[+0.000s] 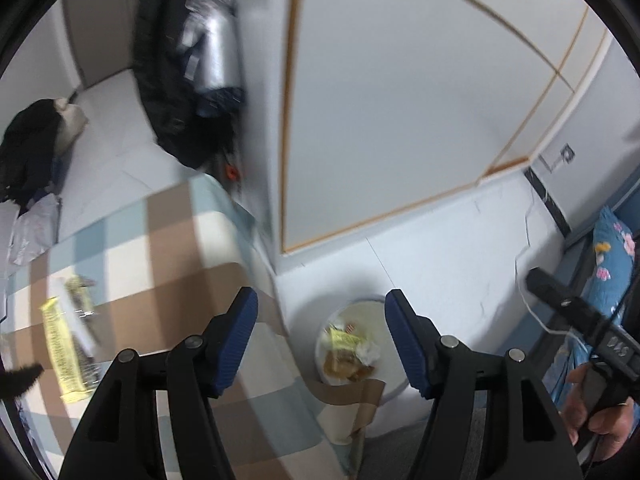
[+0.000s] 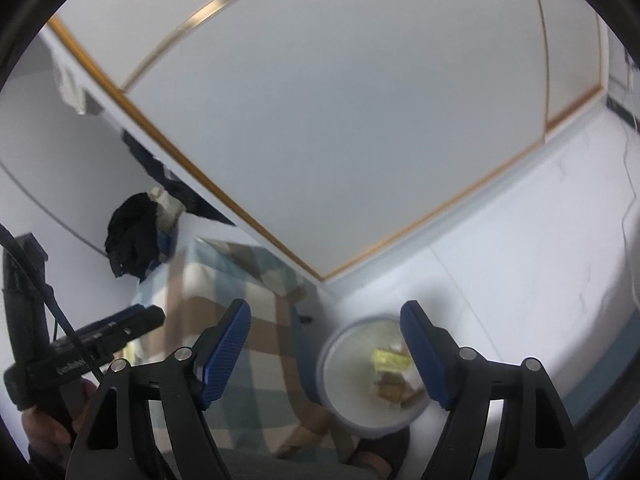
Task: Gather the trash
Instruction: 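Move both open tools back toward the table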
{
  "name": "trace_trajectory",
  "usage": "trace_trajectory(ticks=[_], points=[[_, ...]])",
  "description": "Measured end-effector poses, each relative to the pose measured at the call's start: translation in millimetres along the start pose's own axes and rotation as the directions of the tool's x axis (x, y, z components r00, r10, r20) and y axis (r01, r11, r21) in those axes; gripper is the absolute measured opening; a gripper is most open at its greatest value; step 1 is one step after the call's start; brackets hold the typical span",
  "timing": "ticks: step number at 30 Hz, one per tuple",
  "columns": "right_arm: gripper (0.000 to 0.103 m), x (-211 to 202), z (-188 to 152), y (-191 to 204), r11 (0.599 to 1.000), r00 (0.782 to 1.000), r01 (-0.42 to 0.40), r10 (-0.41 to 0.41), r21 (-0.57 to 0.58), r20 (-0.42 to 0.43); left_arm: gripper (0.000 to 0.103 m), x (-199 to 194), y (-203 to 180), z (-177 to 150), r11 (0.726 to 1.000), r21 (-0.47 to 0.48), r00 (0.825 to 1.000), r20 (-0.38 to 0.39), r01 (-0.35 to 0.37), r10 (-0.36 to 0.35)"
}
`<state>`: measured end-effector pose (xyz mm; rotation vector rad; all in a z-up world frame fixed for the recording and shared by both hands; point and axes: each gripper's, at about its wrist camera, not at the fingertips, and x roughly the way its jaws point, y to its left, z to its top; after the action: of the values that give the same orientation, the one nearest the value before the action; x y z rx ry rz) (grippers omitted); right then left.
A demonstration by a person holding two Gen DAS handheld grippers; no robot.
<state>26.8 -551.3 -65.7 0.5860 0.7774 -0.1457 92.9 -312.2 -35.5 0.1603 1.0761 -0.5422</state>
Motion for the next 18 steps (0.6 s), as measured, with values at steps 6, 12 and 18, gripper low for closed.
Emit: trace_trajectory(ticks=[6, 12, 18], points=[[0.084, -29.9, 13.6, 55.9, 0.997, 0.995, -0.055, 0.059, -0.055, 0.078, 0.071, -33.2, 34.0, -2.9, 0.996, -0.077, 0.993, 0.099, -0.05, 0.057], [0.088, -40.5, 6.2, 119.0, 0.98, 0.985, -0.098, 0.12, -0.171, 0.123, 0.078, -74.9, 84.0, -13.4, 0.974, -0.203, 0.97, 0.198, -0.098, 0.139], [0.093, -38.7, -11.7, 163.3, 0.96, 0.972, -0.167, 0.199, -0.226, 0.128, 0.084, -110.9, 125.7, -29.5, 0.944, -0.294, 0.933, 0.275, -0.147, 0.231]])
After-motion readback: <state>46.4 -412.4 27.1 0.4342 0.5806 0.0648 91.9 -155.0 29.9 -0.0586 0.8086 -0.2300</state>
